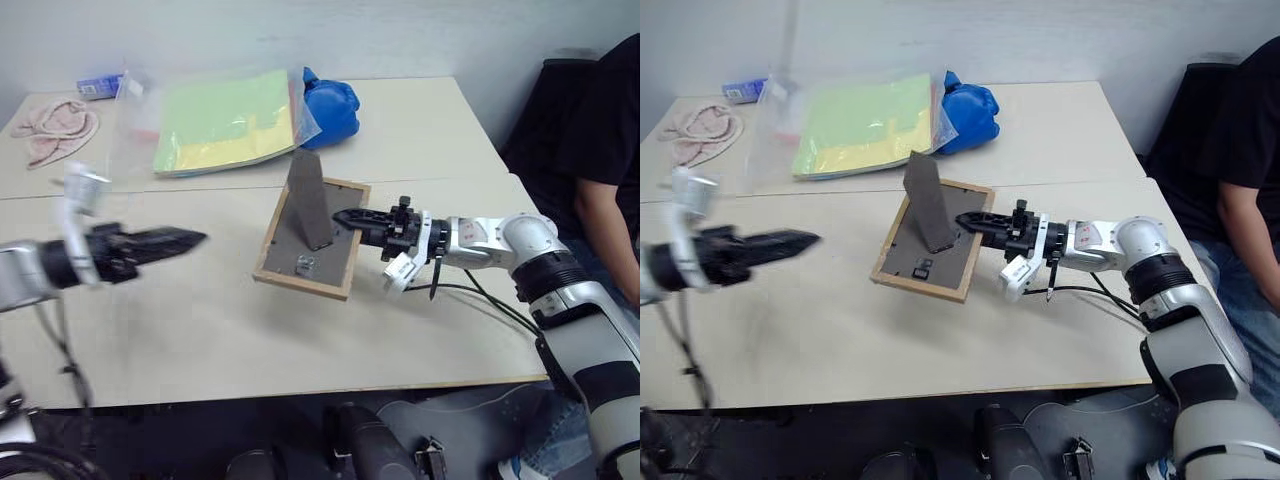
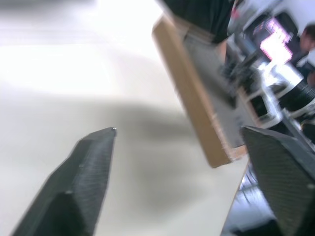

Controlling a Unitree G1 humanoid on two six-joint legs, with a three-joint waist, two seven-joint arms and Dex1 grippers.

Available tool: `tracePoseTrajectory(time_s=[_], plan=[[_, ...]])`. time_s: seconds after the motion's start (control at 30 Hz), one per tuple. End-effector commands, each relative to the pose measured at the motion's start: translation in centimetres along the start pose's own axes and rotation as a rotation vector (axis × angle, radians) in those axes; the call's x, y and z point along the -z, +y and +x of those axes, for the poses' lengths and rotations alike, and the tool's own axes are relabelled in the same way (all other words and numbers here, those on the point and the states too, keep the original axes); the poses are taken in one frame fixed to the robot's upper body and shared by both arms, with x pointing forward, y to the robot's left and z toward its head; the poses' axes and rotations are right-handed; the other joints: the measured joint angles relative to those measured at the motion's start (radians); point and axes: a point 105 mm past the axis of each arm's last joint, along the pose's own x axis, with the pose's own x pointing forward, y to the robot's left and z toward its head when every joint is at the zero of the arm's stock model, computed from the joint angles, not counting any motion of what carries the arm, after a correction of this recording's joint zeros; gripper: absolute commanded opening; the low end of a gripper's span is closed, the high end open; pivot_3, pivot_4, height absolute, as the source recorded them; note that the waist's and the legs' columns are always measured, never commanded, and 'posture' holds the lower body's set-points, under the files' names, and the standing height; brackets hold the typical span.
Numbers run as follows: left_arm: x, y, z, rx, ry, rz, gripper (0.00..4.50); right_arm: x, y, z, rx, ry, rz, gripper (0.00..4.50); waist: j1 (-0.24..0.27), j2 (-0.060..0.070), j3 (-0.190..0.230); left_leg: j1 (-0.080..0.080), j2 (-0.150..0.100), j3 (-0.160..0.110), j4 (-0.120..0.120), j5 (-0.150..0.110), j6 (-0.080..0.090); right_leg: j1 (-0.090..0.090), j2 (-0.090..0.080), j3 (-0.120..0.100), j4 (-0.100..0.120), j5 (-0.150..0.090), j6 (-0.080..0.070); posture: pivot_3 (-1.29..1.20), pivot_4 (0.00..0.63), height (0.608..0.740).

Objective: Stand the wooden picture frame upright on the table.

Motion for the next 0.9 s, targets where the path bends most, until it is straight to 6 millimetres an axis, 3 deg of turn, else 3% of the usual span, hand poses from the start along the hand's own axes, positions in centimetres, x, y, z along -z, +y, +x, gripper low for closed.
tracePoseTrajectory(time_s=[0.03,0.07,0.13,0.2,0.3,0.47,0.57,0.7,0.87,0.9], plan=[[0.8,-5.0,-0.5,0.143,0.029,0.184,4.5,0.4,-0.5,1.4,0.112,0.045,0.289,1.26,-0.002,-0.002,0.0,0.0,0.0,-0.001,0.0,0.0,0.0,0.001,0.0,0.0,0.0,0.0,0.0,0.0,0.15,0.74],[1.4,-5.4,-0.3,0.139,0.045,0.212,4.5,0.8,-0.2,1.7,0.121,0.079,0.39,1.26,0.0,-0.003,0.0,0.002,0.0,-0.001,0.0,0.0,0.0,0.003,0.0,0.0,0.0,0.0,0.0,0.0,0.15,0.74],[3.0,-5.2,0.8,0.095,0.081,0.275,4.5,1.6,0.7,2.5,0.115,0.148,0.877,1.26,0.009,-0.004,-0.001,0.004,0.0,-0.004,0.001,0.0,0.0,0.007,0.0,-0.002,-0.001,0.0,0.0,0.0,0.15,0.74],[3.8,-4.5,1.7,0.051,0.078,0.315,4.5,0.3,0.9,3.0,0.074,0.035,1.358,1.26,0.023,-0.003,0.0,0.002,0.0,-0.009,0.004,0.0,0.001,0.007,0.0,-0.002,0.001,0.001,0.001,0.0,0.15,0.74],[3.8,-3.4,2.7,0.005,0.046,0.359,4.5,-1.3,1.5,3.1,-0.01,-0.046,1.757,1.26,0.042,-0.002,0.0,-0.002,0.0,-0.013,0.007,-0.001,0.001,0.006,0.0,-0.004,0.001,0.001,0.002,0.0,0.15,0.74],[4.2,-2.6,3.2,0.001,0.055,0.382,4.5,-1.1,4.4,2.9,0.014,0.062,1.99,1.26,0.042,-0.003,0.0,-0.003,0.0,-0.015,0.002,-0.001,0.002,0.006,-0.001,-0.007,-0.005,0.001,0.002,0.0,0.15,0.74],[4.2,-2.4,3.3,0.012,0.056,0.383,4.5,-1.8,6.3,2.6,-0.032,0.114,1.999,1.26,0.041,-0.003,0.0,-0.005,0.0,-0.015,0.001,-0.001,0.002,0.005,-0.001,-0.008,-0.007,0.001,0.002,0.0,0.15,0.74],[3.9,-2.3,3.7,0.033,0.047,0.388,4.5,-2.3,7.5,2.1,-0.063,0.157,1.91,2.57,0.039,-0.003,0.0,-0.005,0.0,-0.015,0.001,-0.001,0.002,0.005,-0.001,-0.008,-0.008,0.001,0.002,0.0,0.15,0.74],[3.5,-1.7,3.8,0.029,0.047,0.38,4.5,-2.9,5.9,0.2,-0.123,0.147,1.823,4.3,0.04,-0.003,0.0,-0.005,0.0,-0.015,0.001,-0.001,0.002,0.005,-0.001,-0.008,-0.007,0.001,0.002,0.0,0.15,0.74],[3.5,-1.6,3.8,0.026,0.046,0.378,4.5,-2.9,5.6,-0.4,-0.145,0.16,1.812,4.45,0.042,-0.002,0.0,-0.005,0.0,-0.015,0.001,-0.001,0.002,0.005,-0.001,-0.008,-0.007,0.001,0.002,0.0,0.15,0.74]])
